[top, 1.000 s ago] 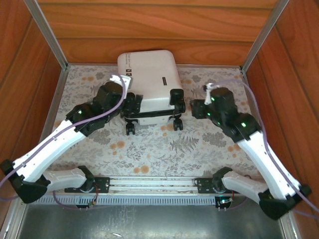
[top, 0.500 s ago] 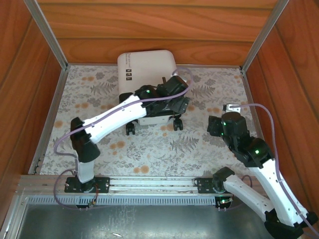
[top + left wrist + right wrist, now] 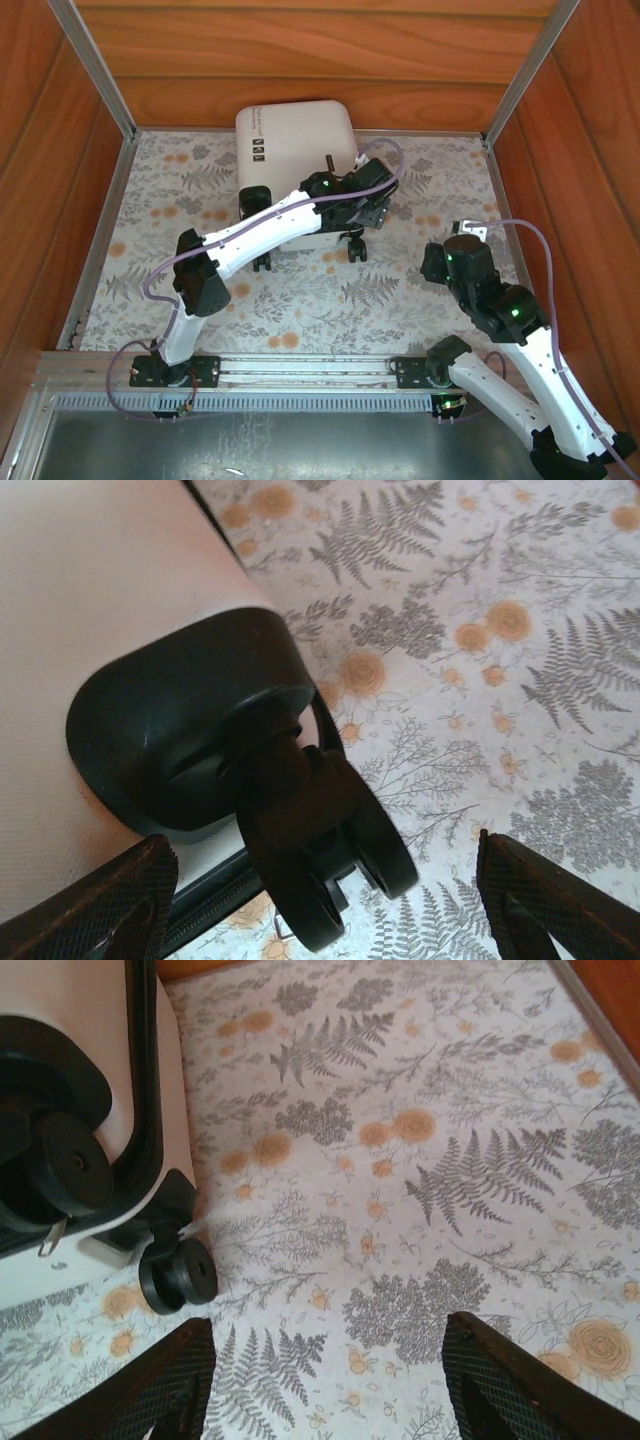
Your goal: Pack the luggage
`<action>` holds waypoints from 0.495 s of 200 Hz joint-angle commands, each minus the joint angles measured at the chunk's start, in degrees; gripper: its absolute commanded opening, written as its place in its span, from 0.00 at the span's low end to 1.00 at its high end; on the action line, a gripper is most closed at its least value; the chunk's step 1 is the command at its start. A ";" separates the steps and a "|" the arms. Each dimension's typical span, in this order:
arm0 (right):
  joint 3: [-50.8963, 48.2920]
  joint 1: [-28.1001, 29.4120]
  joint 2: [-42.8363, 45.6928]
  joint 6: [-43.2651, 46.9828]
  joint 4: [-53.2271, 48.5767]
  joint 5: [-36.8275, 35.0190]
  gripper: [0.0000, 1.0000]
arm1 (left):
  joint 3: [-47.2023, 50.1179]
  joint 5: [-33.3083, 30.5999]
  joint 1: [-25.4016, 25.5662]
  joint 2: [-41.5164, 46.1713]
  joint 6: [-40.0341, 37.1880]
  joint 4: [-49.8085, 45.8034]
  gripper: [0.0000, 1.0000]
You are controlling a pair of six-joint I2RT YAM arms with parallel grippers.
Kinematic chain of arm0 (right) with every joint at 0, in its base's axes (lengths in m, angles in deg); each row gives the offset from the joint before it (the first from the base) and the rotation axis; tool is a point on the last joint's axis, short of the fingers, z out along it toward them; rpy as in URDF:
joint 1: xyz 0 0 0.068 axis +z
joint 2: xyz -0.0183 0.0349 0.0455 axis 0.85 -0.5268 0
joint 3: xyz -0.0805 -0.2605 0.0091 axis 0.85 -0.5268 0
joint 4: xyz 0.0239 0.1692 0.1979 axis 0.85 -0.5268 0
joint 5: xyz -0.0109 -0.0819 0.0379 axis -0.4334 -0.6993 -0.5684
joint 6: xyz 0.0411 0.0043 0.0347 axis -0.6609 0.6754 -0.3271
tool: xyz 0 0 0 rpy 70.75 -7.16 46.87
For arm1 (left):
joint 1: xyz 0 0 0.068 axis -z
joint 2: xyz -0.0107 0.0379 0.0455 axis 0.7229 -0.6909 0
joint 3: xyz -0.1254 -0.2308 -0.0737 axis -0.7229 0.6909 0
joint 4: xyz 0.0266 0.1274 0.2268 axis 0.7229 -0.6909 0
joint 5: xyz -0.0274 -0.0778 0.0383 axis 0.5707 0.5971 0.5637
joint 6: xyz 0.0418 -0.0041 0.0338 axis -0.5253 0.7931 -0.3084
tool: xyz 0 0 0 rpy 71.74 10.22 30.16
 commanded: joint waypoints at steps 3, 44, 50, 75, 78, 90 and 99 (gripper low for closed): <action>-1.28 -0.39 -1.10 -2.21 -0.54 1.76 0.63 | -1.65 -2.02 -0.46 -2.96 5.61 -2.63 0.82; -2.67 -0.39 -2.00 -2.54 -1.44 3.29 0.60 | -3.54 -4.88 -0.88 -6.03 8.74 -3.34 0.79; -2.97 -0.45 -1.58 -2.45 -1.19 3.65 0.59 | -3.93 -5.12 -0.93 -6.56 9.21 -3.34 0.78; -4.50 -0.39 0.38 -2.20 0.08 5.36 0.57 | -5.15 -6.08 -1.50 -8.64 10.80 -3.56 0.74; -4.68 -0.41 0.66 -2.05 0.22 5.51 0.57 | -5.23 -5.98 -1.59 -8.87 10.98 -3.52 0.73; -5.56 -0.46 1.50 -1.07 1.51 6.60 0.56 | -5.54 -5.85 -1.93 -9.68 11.64 -3.51 0.69; -6.73 -0.41 2.41 0.41 3.31 7.86 0.56 | -5.74 -5.51 -2.18 -10.25 11.88 -3.51 0.65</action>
